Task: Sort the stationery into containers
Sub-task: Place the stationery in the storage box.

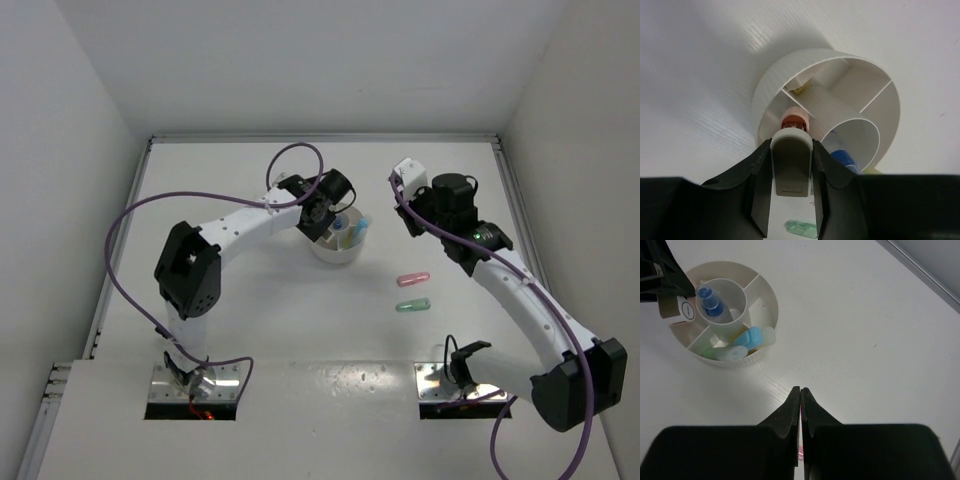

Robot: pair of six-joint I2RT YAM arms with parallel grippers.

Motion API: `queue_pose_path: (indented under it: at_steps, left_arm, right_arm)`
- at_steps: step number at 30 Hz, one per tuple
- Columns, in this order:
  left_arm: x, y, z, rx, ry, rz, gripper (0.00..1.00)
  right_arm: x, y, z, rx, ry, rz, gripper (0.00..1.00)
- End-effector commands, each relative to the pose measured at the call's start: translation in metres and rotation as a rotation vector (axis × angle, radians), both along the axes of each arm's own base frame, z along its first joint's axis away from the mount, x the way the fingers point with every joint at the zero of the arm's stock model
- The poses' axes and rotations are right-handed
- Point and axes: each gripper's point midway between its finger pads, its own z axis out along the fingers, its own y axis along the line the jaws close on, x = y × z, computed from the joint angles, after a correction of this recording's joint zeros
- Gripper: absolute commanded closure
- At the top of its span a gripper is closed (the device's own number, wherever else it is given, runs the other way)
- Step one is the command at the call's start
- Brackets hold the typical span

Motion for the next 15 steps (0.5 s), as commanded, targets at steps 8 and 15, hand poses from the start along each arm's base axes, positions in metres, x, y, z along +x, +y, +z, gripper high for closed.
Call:
queue_pose_path:
  at_steps: [8,15]
  left_arm:
    - [-0.0030,-0.0080,0.0033,0.006,0.006,-0.033,0.73]
    - [-0.0048,-0.0085,0.0049,0.010,0.014,-0.052,0.63]
  right_arm:
    - [0.0055,-0.0005,0.0185,0.017,-0.075,-0.004,1.00]
    - [0.0055,-0.0005,0.0185,0.017,-0.075,-0.004,1.00]
